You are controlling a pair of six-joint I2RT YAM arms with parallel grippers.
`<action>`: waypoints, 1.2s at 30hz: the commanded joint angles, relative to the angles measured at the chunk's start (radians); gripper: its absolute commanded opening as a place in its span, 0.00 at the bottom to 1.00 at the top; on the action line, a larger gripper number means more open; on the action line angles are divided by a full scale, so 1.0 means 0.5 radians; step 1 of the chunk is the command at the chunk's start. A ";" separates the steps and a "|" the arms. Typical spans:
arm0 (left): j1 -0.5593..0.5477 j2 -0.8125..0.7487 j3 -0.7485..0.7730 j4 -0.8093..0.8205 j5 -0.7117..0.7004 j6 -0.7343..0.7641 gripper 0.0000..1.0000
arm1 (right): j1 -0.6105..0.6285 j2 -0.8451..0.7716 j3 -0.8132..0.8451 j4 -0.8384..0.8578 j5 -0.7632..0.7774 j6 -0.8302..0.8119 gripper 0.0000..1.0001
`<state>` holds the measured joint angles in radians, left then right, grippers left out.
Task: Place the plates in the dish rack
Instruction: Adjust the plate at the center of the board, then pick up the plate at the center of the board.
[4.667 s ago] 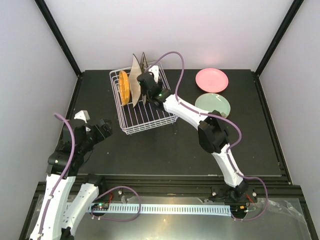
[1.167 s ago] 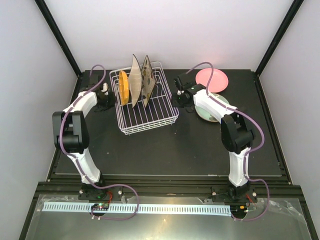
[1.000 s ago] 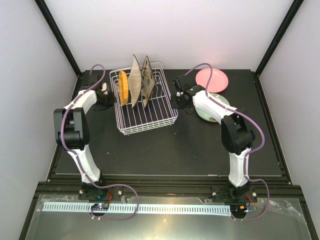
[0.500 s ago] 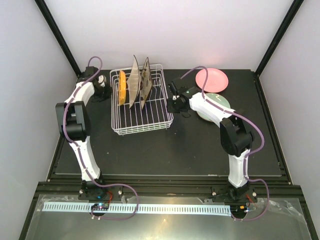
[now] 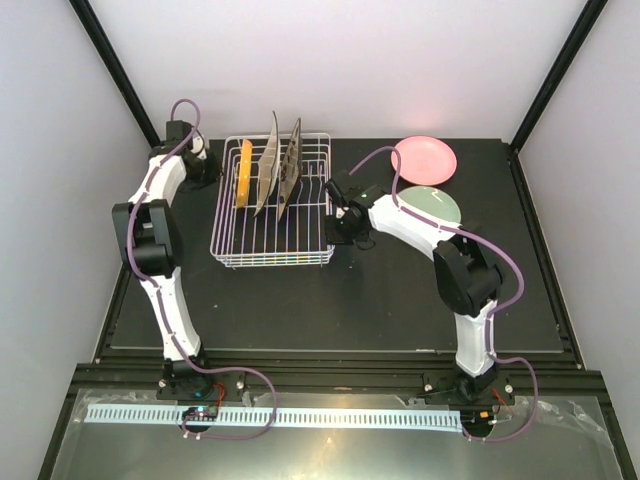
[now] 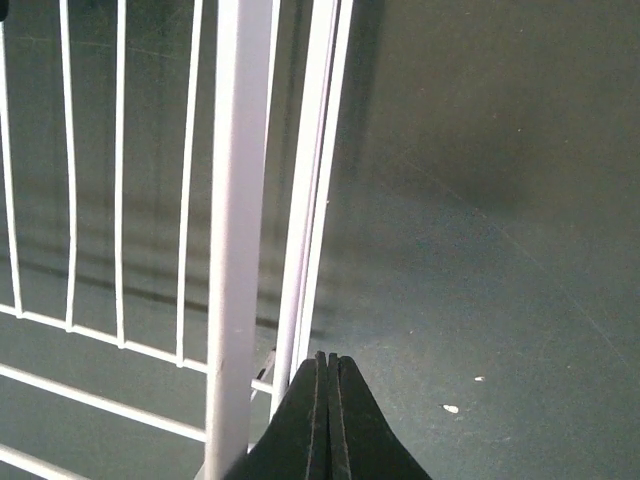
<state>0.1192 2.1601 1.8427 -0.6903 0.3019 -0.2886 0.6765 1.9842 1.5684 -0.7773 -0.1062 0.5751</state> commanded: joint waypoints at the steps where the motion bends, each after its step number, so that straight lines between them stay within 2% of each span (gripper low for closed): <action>1: 0.001 -0.080 -0.087 -0.039 0.119 -0.043 0.05 | -0.013 -0.124 0.042 0.064 -0.063 -0.001 0.01; 7: 0.208 -0.418 -0.390 0.037 0.081 -0.081 0.09 | -0.319 -0.253 0.019 0.056 -0.050 0.010 0.01; 10: 0.206 -0.693 -0.621 0.065 0.109 -0.069 0.27 | -0.530 -0.258 0.126 -0.008 -0.039 0.010 0.06; 12: 0.176 -0.935 -0.832 0.114 0.164 -0.093 0.39 | -0.686 -0.184 0.294 -0.114 -0.020 0.012 0.15; 13: 0.157 -1.051 -0.937 0.152 0.184 -0.100 0.50 | -0.761 -0.137 0.390 -0.184 -0.009 0.016 0.22; 15: 0.112 -1.293 -1.132 0.223 0.209 -0.123 0.56 | -0.914 -0.031 0.585 -0.298 0.011 0.027 0.27; 19: 0.042 -1.696 -1.437 0.274 0.285 -0.190 0.66 | -1.195 0.233 1.015 -0.551 0.045 0.062 0.30; 25: 0.016 -2.004 -1.594 0.171 0.270 -0.112 0.71 | -1.414 0.559 1.391 -0.753 0.024 0.130 0.31; 32: 0.013 -2.177 -1.671 0.119 0.273 -0.077 0.71 | -1.466 0.717 1.362 -0.550 -0.057 0.137 0.34; 36: 0.014 -2.164 -1.595 0.005 0.236 -0.050 0.70 | -1.464 0.721 1.239 -0.356 -0.056 0.166 0.35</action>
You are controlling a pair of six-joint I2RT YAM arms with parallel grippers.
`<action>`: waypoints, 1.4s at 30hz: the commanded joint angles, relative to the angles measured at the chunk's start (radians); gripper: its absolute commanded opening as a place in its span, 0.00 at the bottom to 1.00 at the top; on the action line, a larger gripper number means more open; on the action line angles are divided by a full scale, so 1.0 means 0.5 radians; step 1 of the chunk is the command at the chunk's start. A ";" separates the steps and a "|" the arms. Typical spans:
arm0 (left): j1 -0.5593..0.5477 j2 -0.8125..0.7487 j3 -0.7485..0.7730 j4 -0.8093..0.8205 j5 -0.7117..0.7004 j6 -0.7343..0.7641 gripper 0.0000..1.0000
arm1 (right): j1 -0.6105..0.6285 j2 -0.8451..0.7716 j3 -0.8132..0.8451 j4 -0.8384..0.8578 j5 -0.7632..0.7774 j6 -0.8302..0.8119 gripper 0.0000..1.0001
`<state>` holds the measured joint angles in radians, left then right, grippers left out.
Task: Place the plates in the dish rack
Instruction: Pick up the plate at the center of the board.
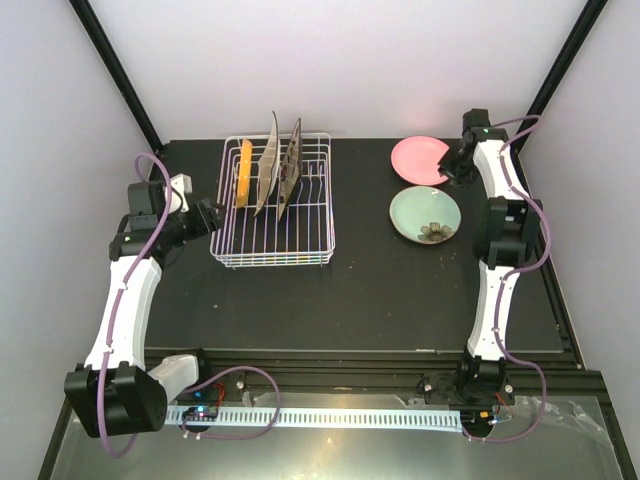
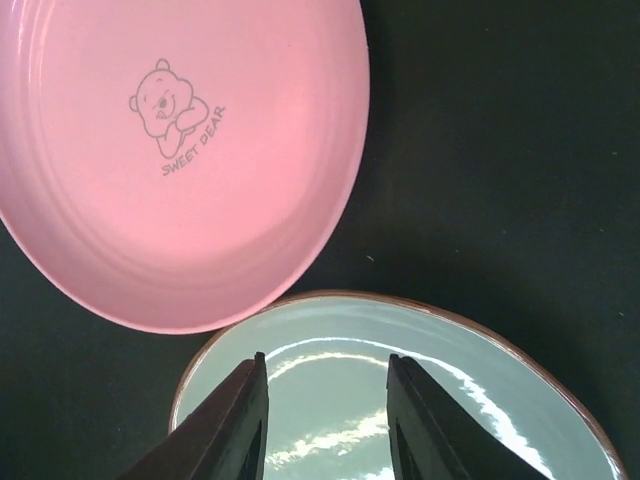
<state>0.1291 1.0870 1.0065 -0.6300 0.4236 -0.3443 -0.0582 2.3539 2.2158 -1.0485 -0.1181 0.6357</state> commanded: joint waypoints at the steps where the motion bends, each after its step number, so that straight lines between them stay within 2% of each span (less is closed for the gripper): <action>1: -0.004 -0.020 0.084 -0.127 -0.012 0.065 0.70 | 0.005 -0.013 -0.075 0.224 -0.023 0.051 0.35; 8: -0.006 -0.006 0.146 -0.109 -0.019 0.043 0.70 | -0.007 0.083 -0.038 0.257 0.079 0.114 0.36; 23: -0.030 -0.065 0.216 -0.113 -0.039 0.118 0.73 | -0.025 0.345 0.290 0.231 0.085 0.154 0.39; 42: -0.031 -0.026 0.303 -0.207 -0.117 0.132 0.73 | -0.022 0.431 0.326 0.272 0.111 0.224 0.38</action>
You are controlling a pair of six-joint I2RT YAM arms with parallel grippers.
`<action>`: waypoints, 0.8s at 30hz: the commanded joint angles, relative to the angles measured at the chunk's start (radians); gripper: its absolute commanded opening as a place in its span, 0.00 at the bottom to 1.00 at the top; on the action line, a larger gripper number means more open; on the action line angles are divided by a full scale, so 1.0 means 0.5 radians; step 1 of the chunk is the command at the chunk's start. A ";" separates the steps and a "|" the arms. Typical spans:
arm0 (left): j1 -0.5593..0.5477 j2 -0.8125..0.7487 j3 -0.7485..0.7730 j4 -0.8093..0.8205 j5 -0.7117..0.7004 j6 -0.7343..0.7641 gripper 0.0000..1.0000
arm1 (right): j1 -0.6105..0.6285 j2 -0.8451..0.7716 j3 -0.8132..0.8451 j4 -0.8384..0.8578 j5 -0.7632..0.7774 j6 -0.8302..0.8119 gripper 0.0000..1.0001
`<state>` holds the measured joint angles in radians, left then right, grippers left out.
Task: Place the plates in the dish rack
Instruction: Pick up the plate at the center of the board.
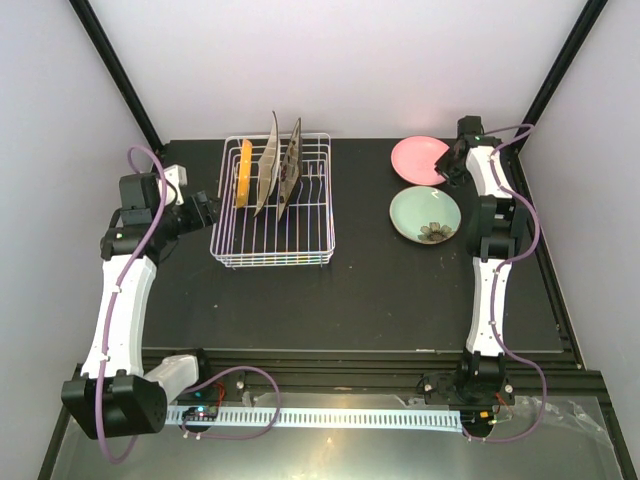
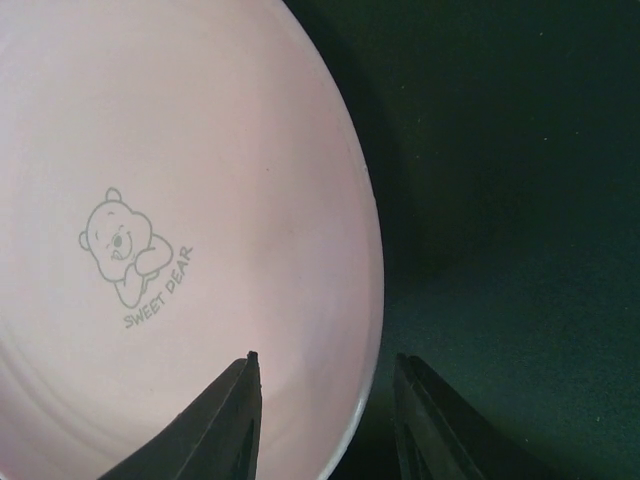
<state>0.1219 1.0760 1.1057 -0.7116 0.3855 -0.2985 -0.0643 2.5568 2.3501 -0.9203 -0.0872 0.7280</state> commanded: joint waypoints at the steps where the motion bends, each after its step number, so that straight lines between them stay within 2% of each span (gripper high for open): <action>1: -0.015 -0.011 0.101 -0.049 -0.043 0.042 0.73 | -0.011 0.025 0.054 0.016 0.054 0.039 0.38; 10: -0.016 -0.068 0.081 -0.101 -0.082 0.051 0.73 | -0.009 0.031 -0.002 0.033 0.040 0.047 0.35; 24: -0.013 -0.123 0.033 -0.150 -0.102 0.059 0.73 | -0.009 0.000 -0.130 0.102 -0.024 -0.006 0.02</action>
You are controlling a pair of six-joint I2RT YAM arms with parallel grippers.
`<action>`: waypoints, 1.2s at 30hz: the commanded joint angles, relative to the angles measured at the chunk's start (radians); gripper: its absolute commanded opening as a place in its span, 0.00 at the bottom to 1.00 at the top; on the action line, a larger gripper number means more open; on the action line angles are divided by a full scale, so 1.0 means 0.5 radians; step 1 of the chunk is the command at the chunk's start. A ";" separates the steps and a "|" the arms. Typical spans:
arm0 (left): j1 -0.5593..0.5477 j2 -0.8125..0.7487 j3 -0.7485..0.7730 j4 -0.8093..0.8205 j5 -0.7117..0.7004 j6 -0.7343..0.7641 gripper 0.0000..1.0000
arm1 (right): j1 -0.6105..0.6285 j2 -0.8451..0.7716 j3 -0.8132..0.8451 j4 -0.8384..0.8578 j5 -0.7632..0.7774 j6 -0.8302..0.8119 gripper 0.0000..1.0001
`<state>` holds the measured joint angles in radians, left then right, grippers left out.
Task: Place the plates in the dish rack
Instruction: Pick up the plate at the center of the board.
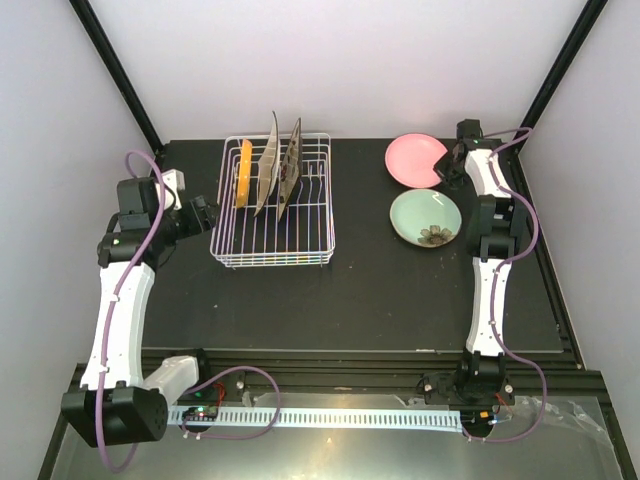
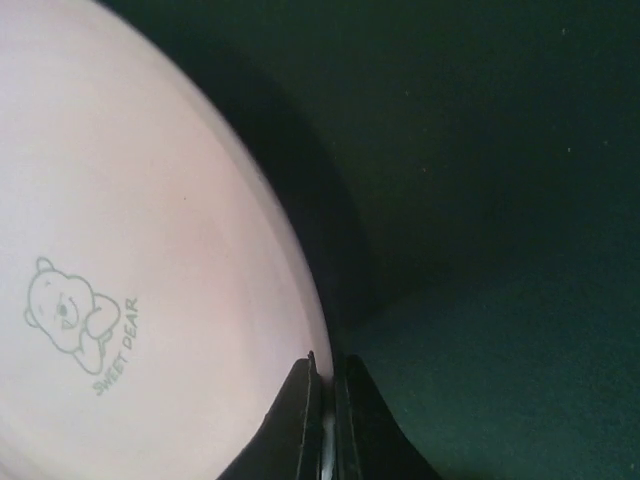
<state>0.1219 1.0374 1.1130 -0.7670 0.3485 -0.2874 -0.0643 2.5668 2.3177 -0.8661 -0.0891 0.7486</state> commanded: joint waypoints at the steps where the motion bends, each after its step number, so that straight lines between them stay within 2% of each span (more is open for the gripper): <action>1: -0.016 -0.048 0.015 -0.044 -0.026 0.038 0.73 | -0.007 -0.044 -0.087 -0.001 -0.015 -0.063 0.01; 9: -0.055 -0.080 0.021 -0.106 -0.129 0.116 0.72 | -0.008 -0.327 -0.313 0.139 -0.053 -0.160 0.01; 15: -0.153 -0.099 0.132 -0.185 -0.187 0.137 0.72 | 0.019 -0.610 -0.418 0.147 -0.087 -0.242 0.01; 18: -0.195 -0.108 0.198 -0.196 -0.134 0.125 0.72 | 0.061 -0.853 -0.577 0.210 -0.083 -0.312 0.01; 22: -0.250 -0.117 0.203 -0.140 0.075 0.089 0.76 | 0.140 -1.185 -0.850 0.253 -0.177 -0.360 0.01; 26: -0.316 -0.095 0.107 0.063 0.353 -0.004 0.79 | 0.360 -1.590 -1.200 0.259 -0.221 -0.437 0.01; 28: -0.342 -0.060 0.084 0.142 0.409 -0.066 0.80 | 0.551 -1.785 -1.340 0.220 -0.232 -0.453 0.01; 30: -0.352 -0.028 0.059 0.232 0.504 -0.114 0.86 | 0.711 -1.949 -1.461 0.169 -0.248 -0.443 0.01; 33: -0.373 0.028 0.022 0.348 0.640 -0.149 0.83 | 0.923 -2.119 -1.595 0.103 -0.309 -0.381 0.01; 36: -0.389 0.060 -0.049 0.440 0.748 -0.178 0.87 | 1.113 -2.216 -1.673 0.084 -0.311 -0.303 0.01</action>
<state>-0.0597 1.0496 1.1202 -0.6575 0.5953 -0.3370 0.4183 1.5188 1.5188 -0.7959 -0.2192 0.5552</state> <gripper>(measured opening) 0.853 0.032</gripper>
